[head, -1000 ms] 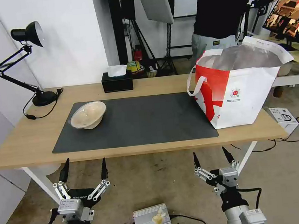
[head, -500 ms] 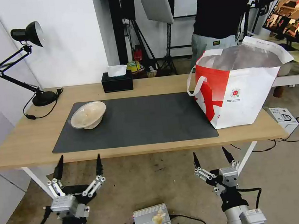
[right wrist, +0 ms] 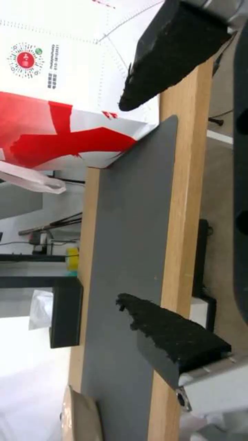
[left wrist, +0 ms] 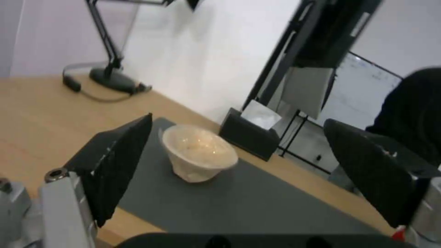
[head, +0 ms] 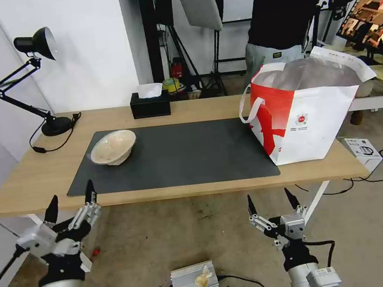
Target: Pick up the trash from the table and place it into the takeout bag.
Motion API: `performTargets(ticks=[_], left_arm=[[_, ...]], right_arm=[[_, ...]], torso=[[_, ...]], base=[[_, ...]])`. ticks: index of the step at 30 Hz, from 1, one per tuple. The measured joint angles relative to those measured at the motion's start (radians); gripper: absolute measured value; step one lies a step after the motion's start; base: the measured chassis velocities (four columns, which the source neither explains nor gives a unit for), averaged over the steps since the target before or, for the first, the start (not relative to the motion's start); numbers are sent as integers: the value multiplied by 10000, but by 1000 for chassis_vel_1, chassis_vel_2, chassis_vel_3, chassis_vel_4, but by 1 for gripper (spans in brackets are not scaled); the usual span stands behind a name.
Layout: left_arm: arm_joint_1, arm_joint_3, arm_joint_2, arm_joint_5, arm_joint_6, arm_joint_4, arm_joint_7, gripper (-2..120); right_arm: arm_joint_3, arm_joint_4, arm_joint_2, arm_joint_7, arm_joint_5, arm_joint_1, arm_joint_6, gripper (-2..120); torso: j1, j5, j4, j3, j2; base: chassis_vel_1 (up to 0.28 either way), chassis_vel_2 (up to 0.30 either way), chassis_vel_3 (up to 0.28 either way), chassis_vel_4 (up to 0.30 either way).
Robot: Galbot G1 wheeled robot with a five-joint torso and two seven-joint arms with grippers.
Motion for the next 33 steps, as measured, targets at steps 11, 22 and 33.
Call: performTargets(ticks=[11, 22, 33], left_arm=[[-2945, -865, 1660, -5622, 1250, 8, -3045, 100], [-4898, -56, 2282, -7526, 1784, 1189, -3821, 100], [-6040, 144, 2904, -8786, 2079, 2605, -4141, 100]], right_arm=[[1, 5, -1, -1, 3, 1, 3, 100], [0, 5, -1, -1, 4, 0, 5, 100], [1, 3, 0, -1, 4, 0, 5, 100]], torso=[[1, 2, -1, 1, -1], [1, 2, -1, 0, -1], [2, 1, 0, 0, -1]], base=[[0, 0, 0, 0], [0, 0, 0, 0], [0, 0, 0, 0]])
